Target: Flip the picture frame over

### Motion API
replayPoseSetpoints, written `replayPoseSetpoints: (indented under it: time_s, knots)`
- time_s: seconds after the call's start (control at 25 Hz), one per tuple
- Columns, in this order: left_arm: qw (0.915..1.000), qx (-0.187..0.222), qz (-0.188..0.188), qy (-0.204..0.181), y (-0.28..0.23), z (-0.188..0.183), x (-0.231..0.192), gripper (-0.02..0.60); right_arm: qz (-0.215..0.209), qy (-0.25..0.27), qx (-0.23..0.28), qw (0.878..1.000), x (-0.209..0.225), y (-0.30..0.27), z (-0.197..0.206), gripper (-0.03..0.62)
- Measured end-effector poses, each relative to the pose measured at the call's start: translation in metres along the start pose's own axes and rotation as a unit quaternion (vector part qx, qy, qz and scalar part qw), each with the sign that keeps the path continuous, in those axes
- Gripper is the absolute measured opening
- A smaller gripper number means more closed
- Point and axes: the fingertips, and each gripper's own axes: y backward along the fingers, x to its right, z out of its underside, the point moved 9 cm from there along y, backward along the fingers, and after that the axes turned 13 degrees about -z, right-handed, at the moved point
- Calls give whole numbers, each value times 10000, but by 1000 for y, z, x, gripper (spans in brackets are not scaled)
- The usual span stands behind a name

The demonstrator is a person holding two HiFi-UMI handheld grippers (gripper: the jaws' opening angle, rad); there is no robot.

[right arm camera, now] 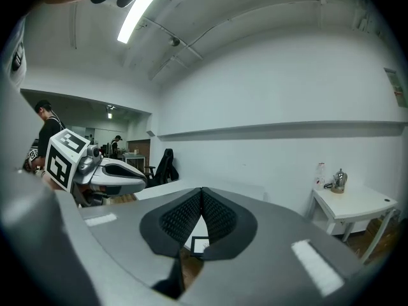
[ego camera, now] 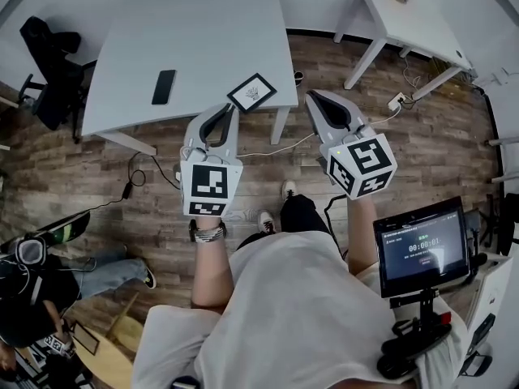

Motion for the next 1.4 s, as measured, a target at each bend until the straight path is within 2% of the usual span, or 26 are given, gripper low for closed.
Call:
replayPoseSetpoints:
  time_s: [0.24,0.36,0.56,0.88,1.04,1.24,1.4]
  knots:
    - [9997,-159,22,-175,-2,11,8,40,19,-20,-150,9999,-1,-2,11,5]
    - [9992,-285,-45,-262,-6,17,9,41,-18,-62,-220,9997,1,-6,18,33]
    - [9958,-823,114,-387,-63,45,9,59,-100,-341,-460,9983,43,-46,45,38]
    - [9922,-1139,375,-351,-107,79,12,67,-177,-619,-787,9948,70,-76,79,43]
    - [9881,-1389,659,-73,-127,89,21,83,-191,-725,-926,9929,84,-81,91,49]
    - [9816,-1703,851,-172,-143,107,30,87,-264,-908,-1085,9896,93,-91,108,51]
    - [9753,-1961,990,-242,-171,143,37,87,-332,-1077,-1315,9849,109,-114,142,52]
